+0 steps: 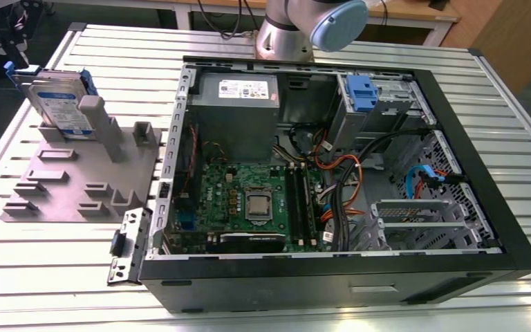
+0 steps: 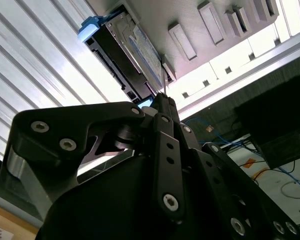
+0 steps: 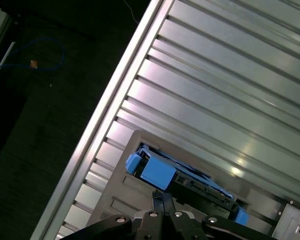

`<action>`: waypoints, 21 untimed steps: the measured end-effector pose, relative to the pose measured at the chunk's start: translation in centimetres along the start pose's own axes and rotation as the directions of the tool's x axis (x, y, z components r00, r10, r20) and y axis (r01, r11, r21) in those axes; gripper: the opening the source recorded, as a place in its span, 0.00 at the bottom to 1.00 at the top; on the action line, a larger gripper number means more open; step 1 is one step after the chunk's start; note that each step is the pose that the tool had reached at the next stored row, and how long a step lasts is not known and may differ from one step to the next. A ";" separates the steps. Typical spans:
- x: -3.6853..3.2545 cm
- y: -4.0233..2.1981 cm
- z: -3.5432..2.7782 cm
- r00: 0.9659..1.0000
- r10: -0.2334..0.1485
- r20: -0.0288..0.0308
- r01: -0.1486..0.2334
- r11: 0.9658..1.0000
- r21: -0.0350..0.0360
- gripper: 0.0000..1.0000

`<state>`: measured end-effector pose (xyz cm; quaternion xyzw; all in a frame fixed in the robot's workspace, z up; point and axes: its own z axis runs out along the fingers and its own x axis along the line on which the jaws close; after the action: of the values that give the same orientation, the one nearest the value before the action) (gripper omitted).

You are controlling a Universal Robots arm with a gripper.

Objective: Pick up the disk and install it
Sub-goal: 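Pick up the disk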

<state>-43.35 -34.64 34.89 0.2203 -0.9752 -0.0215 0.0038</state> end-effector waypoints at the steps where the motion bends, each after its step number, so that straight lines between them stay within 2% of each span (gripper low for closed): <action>1: 0.00 0.00 0.00 1.000 0.000 0.000 0.000 1.000 0.000 0.11; 21: 0.00 0.00 0.00 1.000 -0.011 0.000 0.011 1.000 0.000 0.11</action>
<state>-43.35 -34.64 34.88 0.2257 -0.9740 -0.0215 0.0039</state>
